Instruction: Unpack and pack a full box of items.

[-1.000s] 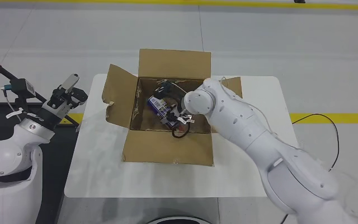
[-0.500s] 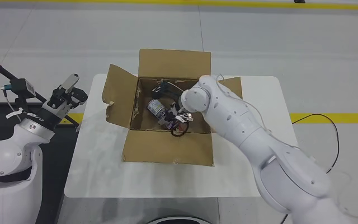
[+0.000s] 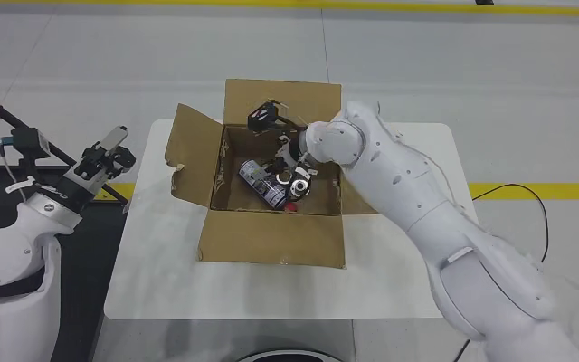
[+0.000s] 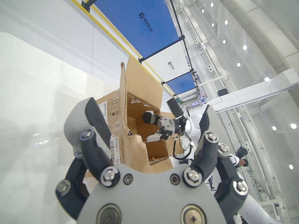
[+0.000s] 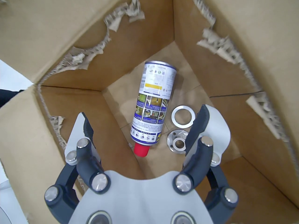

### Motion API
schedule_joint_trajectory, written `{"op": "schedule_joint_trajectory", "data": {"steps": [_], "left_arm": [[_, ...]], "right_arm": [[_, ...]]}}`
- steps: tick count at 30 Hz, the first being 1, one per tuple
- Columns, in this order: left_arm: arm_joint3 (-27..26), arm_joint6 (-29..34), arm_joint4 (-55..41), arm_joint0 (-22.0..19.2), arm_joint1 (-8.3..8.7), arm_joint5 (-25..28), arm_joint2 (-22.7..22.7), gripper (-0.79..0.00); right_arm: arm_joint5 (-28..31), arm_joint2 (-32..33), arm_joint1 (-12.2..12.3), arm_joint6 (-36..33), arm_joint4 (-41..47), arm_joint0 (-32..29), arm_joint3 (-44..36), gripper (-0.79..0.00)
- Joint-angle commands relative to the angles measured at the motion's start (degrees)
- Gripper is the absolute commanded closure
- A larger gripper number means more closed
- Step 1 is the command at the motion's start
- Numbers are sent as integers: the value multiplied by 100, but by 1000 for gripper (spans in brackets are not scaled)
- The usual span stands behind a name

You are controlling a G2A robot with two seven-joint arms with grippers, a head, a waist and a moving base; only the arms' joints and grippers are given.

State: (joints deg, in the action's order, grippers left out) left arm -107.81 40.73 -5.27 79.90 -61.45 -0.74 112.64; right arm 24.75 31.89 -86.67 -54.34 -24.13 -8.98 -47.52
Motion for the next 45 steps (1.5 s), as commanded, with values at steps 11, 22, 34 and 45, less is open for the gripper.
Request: {"op": "schedule_joint_trajectory", "data": {"steps": [11,22,34,45], "left_arm": [[411,551,-208,-338,62,43,-583,-785],[258,589,-249,-441,84,63,-1024,-785],[9,702,-273,-536,116,4,-1410,-785],[-105,713,-188,-547,121,-94,-1940,-785]], "right_arm": [[-533,2154,1113,-194,-864,-2076,-3796,-785],[65,3360,1457,-89,-406,-3465,-5107,-785],[-135,3840,1542,418,-396,-3926,-5347,-785],[-79,5567,1792,1151,162,-5434,-5909,-785]]}}
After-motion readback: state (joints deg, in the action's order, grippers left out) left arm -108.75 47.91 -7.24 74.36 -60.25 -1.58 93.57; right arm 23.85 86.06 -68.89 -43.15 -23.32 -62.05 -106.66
